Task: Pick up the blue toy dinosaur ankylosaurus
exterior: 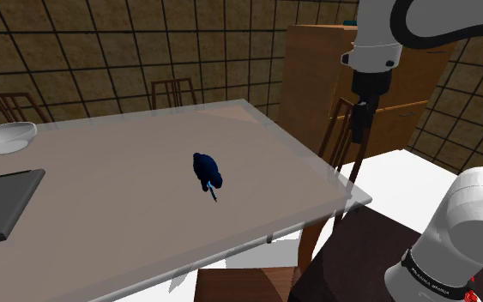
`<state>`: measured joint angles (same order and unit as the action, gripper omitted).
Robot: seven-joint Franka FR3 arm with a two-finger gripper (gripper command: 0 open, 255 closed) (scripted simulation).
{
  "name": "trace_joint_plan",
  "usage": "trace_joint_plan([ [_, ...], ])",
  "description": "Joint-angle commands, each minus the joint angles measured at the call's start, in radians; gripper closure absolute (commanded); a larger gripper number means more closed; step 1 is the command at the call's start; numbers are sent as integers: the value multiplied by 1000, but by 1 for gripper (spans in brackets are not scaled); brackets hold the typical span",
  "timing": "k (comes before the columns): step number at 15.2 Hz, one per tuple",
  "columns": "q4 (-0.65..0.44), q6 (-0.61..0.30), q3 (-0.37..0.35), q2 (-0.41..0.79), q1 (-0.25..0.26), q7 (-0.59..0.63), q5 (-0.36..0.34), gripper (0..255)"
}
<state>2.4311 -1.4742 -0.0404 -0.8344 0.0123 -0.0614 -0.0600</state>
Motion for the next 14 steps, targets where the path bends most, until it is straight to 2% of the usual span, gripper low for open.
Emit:
trace_joint_plan([
  [1,0,0,0,0,0,0,0,0],
  [8,-56,-156,-125,181,25,149,67,0],
  [14,-155,-269,-226,367,31,278,76,0],
])
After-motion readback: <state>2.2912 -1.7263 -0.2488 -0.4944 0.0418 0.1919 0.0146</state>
